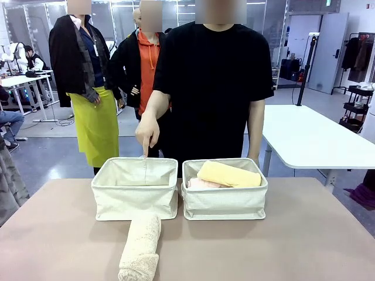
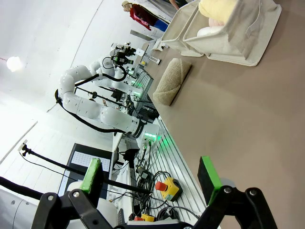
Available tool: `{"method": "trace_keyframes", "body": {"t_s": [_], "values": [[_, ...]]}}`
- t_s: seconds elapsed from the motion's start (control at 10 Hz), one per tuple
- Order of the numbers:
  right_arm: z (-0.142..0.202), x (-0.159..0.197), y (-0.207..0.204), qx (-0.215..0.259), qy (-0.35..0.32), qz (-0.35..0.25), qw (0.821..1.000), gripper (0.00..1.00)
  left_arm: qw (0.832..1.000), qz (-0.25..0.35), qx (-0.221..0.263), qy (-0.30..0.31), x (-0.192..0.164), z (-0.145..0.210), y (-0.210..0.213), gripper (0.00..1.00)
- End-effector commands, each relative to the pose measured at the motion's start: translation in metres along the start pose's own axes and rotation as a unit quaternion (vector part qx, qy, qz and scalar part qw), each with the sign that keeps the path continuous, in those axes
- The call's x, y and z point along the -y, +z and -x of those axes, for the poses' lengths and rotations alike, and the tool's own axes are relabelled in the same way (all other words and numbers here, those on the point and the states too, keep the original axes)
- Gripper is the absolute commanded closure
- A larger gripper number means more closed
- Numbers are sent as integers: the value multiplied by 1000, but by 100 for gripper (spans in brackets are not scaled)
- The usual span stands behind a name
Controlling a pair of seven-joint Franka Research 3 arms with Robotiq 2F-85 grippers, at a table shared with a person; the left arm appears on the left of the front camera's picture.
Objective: Divide the towels into two baskets.
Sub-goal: Pick up one hotel-folded towel from the bottom of the table and place it in the Fabric basket indicated by the person.
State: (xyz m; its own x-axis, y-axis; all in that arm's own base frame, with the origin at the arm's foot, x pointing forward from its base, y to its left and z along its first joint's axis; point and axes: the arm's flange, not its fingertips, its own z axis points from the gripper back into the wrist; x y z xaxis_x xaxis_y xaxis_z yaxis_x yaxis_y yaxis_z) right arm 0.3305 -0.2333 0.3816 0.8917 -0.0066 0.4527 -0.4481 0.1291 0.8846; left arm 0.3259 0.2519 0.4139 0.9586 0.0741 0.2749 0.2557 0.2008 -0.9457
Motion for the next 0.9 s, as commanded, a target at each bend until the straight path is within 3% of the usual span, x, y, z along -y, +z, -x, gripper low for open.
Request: {"method": "trace_keyframes", "body": {"t_s": [0.0,0.5,0.8], "values": [[0,-2,-1,-2,1,-1,1000,0,1000,0,0,0,0,0,0,0],[0,-2,-1,-2,1,-1,1000,0,993,-59,-94,-36,89,-22,-42,0],[0,-2,-1,-2,1,-1,1000,0,976,-147,-158,-11,157,-33,-130,0]]}}
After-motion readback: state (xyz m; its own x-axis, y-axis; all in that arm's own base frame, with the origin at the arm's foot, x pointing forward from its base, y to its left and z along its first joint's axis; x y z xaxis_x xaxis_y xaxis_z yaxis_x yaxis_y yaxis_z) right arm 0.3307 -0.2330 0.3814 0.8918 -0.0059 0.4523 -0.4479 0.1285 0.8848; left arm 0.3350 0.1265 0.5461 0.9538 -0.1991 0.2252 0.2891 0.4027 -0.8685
